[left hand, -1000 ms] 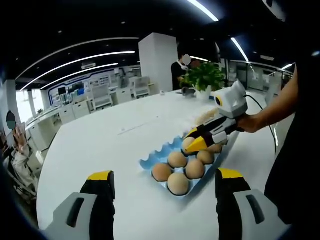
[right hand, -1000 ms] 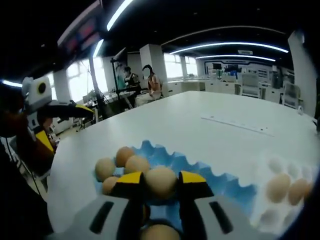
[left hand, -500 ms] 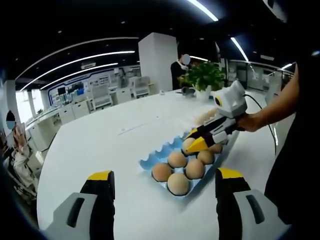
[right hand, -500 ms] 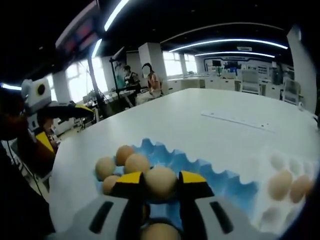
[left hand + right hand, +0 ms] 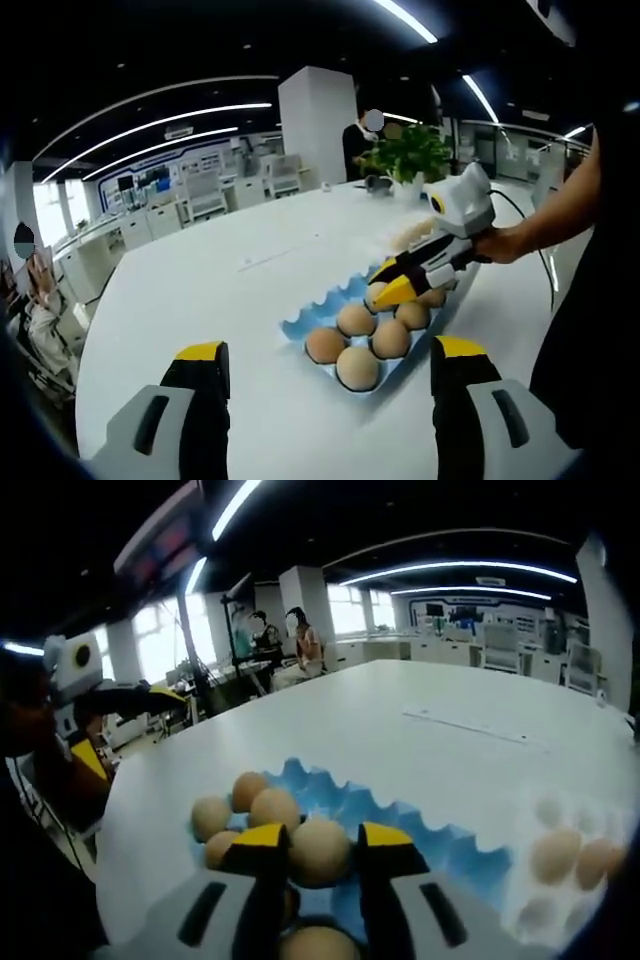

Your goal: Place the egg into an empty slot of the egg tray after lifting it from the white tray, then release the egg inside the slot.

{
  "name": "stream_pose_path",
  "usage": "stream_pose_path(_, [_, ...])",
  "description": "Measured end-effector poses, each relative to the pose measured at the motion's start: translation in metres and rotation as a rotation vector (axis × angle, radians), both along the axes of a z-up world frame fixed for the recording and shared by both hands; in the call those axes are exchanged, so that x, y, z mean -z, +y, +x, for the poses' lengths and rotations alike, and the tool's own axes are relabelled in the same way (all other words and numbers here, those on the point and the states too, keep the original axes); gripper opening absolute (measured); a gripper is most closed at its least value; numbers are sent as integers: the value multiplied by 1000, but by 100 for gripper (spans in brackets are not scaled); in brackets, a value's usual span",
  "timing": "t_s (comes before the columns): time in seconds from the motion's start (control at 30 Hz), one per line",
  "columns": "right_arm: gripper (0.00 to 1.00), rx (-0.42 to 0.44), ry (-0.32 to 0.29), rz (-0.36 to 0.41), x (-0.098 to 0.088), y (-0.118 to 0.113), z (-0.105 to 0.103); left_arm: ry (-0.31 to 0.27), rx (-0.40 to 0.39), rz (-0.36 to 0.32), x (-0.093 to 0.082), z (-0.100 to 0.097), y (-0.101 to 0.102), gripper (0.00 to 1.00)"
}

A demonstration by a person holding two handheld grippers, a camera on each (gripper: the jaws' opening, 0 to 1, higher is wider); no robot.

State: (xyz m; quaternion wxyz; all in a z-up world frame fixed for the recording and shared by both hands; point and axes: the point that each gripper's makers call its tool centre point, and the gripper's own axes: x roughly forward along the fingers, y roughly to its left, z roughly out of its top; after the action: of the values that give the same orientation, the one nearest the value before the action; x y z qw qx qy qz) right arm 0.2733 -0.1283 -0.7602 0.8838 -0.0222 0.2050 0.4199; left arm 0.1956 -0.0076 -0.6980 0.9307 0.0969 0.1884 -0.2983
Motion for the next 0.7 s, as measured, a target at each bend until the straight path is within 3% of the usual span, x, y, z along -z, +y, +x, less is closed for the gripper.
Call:
stream_pose_path(0.1, [27,43,-50,18,-16,-14,3,4,1,2,1,0,0,84])
stream_pose_path(0.2, [27,87,-53,25,-19,-30,8,1,6,0,0,0,-2,84])
stream_pose_path(0.5, [27,229,-56,-4,-14,-89,14,1,14,0,1,2,-5,84])
stream_pose_path(0.7, [27,392,-60,-45,-7,-151,19,-1,13,0,0,2,-4,84])
